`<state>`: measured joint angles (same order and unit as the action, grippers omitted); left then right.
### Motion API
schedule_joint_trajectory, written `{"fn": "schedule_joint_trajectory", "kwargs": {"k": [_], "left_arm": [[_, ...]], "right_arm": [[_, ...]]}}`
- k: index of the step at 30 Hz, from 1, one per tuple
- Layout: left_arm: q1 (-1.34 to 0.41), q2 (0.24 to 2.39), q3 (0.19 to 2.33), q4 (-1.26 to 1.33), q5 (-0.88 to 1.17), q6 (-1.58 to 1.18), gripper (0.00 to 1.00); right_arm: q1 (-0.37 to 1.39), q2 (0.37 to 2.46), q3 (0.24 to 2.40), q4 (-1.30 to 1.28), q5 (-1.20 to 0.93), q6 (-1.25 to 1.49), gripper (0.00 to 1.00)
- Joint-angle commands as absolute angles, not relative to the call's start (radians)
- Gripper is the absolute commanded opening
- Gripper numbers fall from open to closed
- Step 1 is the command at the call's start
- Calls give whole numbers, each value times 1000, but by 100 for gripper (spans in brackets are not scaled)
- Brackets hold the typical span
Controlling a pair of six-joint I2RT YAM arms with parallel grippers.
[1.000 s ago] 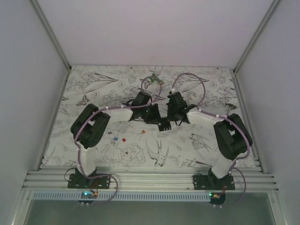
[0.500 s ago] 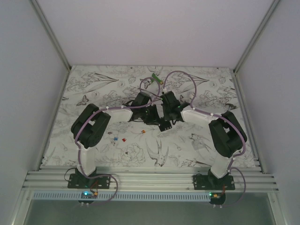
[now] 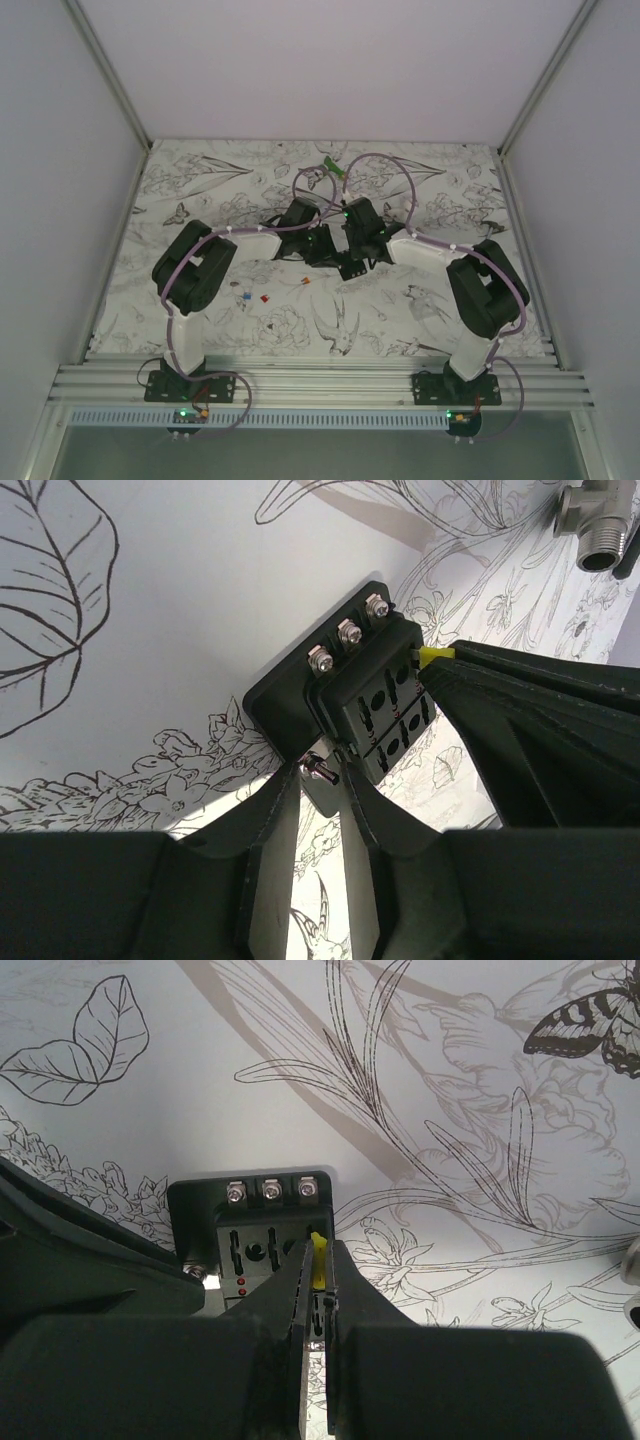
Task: Snap on the fuse box
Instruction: Install the fuse at the fuse box base.
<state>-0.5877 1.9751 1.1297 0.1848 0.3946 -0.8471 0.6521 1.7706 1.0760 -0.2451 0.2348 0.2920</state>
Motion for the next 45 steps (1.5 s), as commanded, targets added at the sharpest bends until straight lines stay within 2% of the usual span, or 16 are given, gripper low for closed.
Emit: {"fn": "schedule_joint_trajectory", "kwargs": {"k": [1,11,19,29,37,45], "left_arm": [[-583,2023,1104,169,352,-850,26],[-568,2039,1106,154,342,-866,26],[-560,2046,1106,143,340,-886,25],[-560,2043,1097,143,342,-905,25],[-572,2037,1096,143,347,-917,24],[-578,2034,1095,143,344,-917,24]], "right_arm": [[673,1810,1024,-349,175,241,0],[674,1834,1033,-388,163,199,0],[684,1762,980,-371,143,183,0],[692,1798,993,-333,238,307,0],[710,1757,943,-219,305,393,0],[736,1692,870,-72,325,352,0]]}}
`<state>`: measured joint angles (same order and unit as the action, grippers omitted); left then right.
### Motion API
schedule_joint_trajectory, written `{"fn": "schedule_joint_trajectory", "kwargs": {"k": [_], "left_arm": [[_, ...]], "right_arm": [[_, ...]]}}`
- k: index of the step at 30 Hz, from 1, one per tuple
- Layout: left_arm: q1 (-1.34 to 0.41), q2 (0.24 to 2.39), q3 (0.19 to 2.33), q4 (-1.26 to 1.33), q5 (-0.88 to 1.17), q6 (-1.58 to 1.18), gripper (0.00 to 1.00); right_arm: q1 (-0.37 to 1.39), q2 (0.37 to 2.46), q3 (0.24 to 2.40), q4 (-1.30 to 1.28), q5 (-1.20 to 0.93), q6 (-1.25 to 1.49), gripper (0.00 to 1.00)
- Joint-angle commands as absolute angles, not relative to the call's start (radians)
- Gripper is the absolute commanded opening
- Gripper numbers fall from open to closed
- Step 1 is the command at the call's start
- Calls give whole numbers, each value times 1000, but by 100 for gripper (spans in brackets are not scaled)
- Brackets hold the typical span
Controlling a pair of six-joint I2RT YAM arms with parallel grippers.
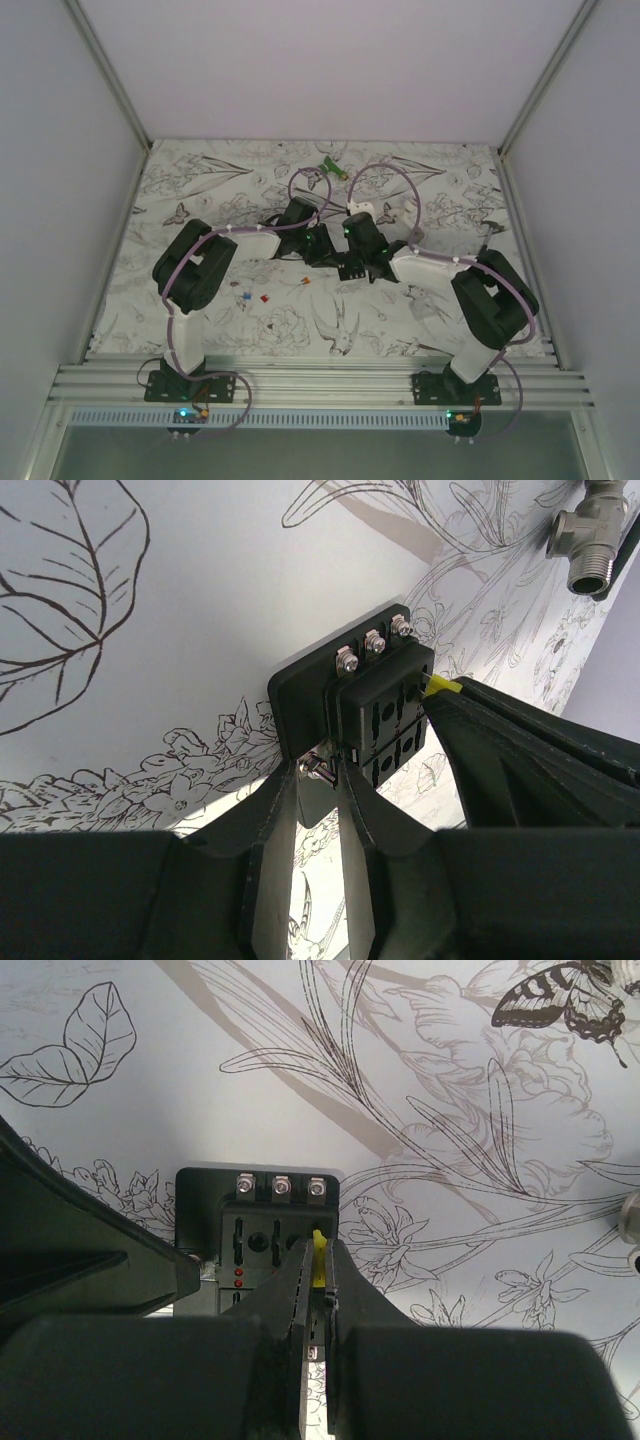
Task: Snap on the fuse box
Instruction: Install the fuse at the fuse box base.
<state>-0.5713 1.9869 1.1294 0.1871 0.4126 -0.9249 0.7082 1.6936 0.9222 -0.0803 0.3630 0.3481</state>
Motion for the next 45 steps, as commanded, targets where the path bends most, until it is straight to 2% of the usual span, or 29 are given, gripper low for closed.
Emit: {"fn": "schedule_joint_trajectory", "kwargs": {"k": [1,10,20,29,41,45], "left_arm": [[-578,2032,1093,143,342,-917,24],[-578,2024,1090,142,342,-916,24],[-586,2016,1085,143,339,-917,24],[-587,2015,1079,143,327,-916,24],[-588,2013,1074,142,321,-916,23],[-589,2006,1075,143,324,-917,23]], "right_arm": [[737,1681,862,-63,327,345,0],[739,1668,853,-30,341,301,0],[738,1743,849,-80,416,423,0],[736,1801,985,-258,361,403,0],[673,1874,931,-360,327,433,0],[677,1793,920,-331,298,414,0]]}}
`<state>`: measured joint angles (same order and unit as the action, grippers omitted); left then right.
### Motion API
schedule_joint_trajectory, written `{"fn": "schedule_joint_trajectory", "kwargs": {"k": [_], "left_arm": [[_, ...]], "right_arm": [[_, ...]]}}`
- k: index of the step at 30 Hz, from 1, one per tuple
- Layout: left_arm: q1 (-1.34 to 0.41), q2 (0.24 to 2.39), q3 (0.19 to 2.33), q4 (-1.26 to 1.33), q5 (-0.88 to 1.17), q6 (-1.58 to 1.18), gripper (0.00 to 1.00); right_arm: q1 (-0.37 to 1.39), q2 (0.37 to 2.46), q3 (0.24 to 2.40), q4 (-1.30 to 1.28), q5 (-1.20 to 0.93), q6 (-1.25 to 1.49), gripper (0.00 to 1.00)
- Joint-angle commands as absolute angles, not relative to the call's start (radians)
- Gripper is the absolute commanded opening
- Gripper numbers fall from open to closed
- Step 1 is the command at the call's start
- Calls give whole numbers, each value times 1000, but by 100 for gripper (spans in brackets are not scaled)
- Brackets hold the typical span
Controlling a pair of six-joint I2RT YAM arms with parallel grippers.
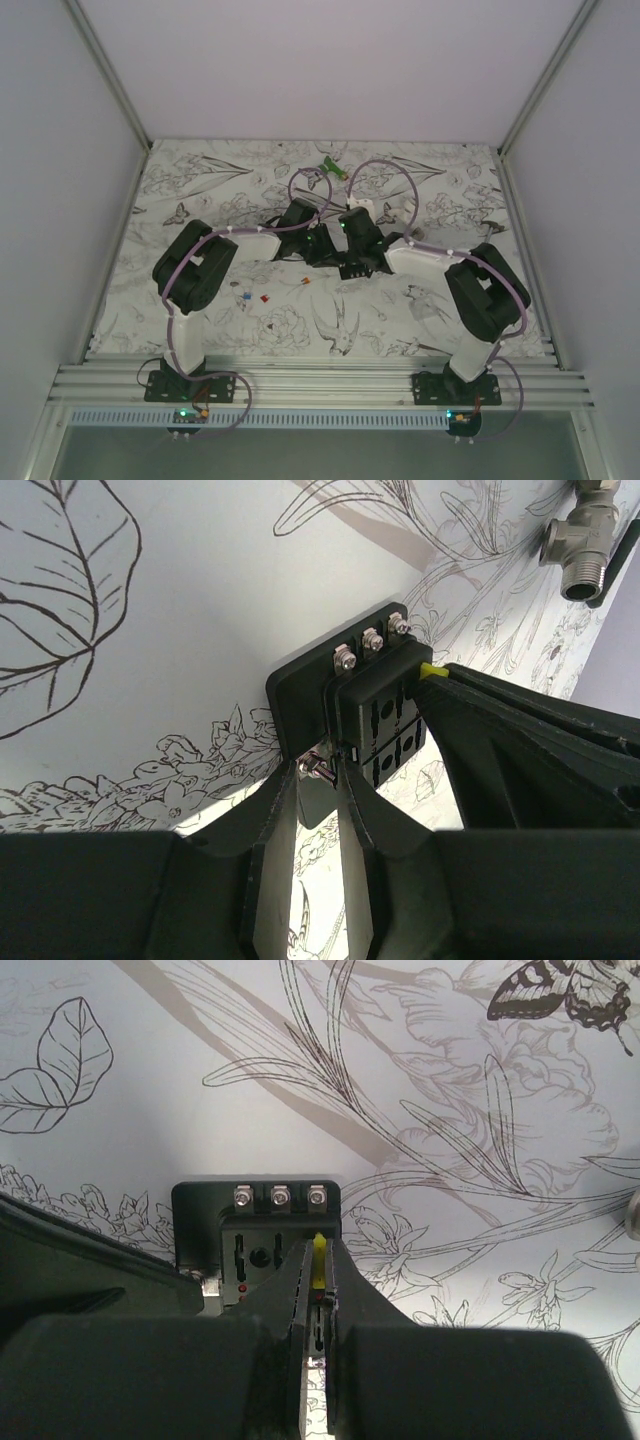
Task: Snap on the fuse box
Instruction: Install the fuse at the fuse box base.
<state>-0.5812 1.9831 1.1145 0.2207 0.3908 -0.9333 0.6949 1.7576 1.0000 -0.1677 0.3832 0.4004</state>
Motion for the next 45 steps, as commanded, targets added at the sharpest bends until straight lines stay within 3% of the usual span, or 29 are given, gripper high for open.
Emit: {"fn": "schedule_joint_trajectory", "kwargs": {"k": [1,9,26,31,35,45], "left_arm": [[-589,2004,1075,143,325,-916,23],[-600,1954,1083,143,320,-912,30],[-584,1747,982,94,260,-874,60],[-564,1634,937,14,212,-819,68],[-529,1505,879,-93,153,-748,73],[-484,1420,826,-148,145,-700,81]], "right_arm": [[680,1764,923,-319,286,406,0],[685,1664,1045,-313,283,374,6],[684,1693,1052,-354,266,376,21],[681,1659,1075,-380,262,365,30],[656,1702,1129,-447,233,350,28],[640,1778,1205,-494,205,346,23]]}}
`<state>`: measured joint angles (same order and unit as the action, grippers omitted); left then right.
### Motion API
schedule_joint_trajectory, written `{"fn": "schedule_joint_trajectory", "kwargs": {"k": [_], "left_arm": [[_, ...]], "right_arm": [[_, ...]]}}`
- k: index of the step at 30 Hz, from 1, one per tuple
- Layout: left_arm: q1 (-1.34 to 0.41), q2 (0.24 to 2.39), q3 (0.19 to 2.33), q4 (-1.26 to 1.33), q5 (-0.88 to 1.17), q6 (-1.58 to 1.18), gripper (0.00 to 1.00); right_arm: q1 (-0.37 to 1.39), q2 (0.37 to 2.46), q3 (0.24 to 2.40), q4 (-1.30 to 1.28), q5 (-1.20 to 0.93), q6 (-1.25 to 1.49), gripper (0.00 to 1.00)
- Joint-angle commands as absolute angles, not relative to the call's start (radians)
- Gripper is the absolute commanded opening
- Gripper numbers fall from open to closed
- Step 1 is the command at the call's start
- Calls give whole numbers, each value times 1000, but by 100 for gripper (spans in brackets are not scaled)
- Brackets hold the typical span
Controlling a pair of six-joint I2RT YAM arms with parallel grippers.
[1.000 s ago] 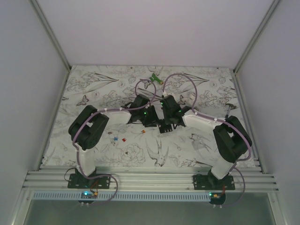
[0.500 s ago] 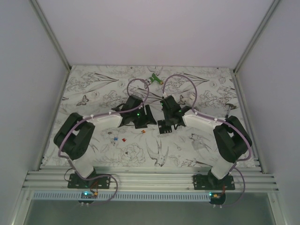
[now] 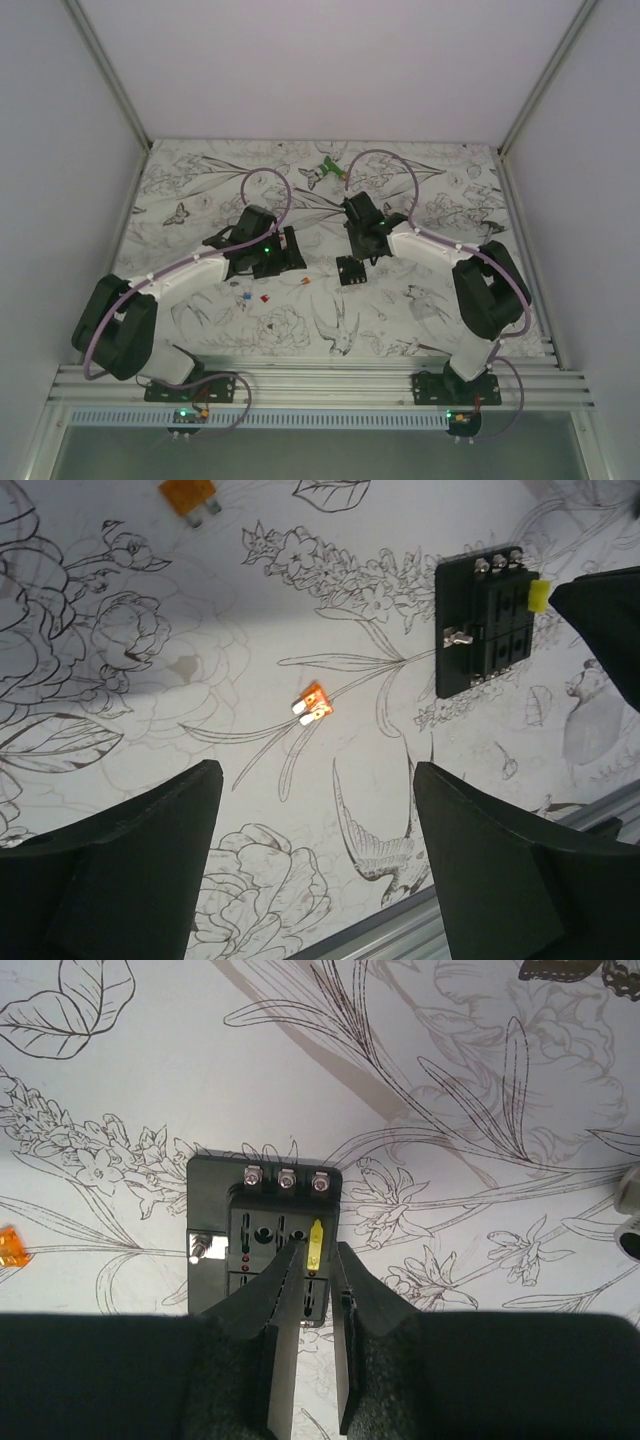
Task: Snap on the fuse box
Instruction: Install the fuse at the fuse box base.
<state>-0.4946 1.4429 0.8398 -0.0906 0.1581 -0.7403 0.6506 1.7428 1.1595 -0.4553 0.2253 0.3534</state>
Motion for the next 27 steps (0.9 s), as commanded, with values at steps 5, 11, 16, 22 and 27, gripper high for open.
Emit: {"fn": "schedule_joint_trajectory", "kwargs": {"k": [5,11,16,22,27], "left_arm": [[-478,1416,823,-154,137,-695,86],[-473,1421,822,-156,140,-696,88],[-472,1426,822,-156,143,-698,88],[-472,1423,820,-156,146,-701,88],[-472,1423,818,-157,148,-702,88]], "right_arm": [[640,1797,1217,-512,198,351,22],[640,1812,1222,-529,203,355,17],[632,1828,1221,-537,200,358,0],[584,1880,1196,-551,129,365,0],[568,1926,1170,-564,108,359,0]]}}
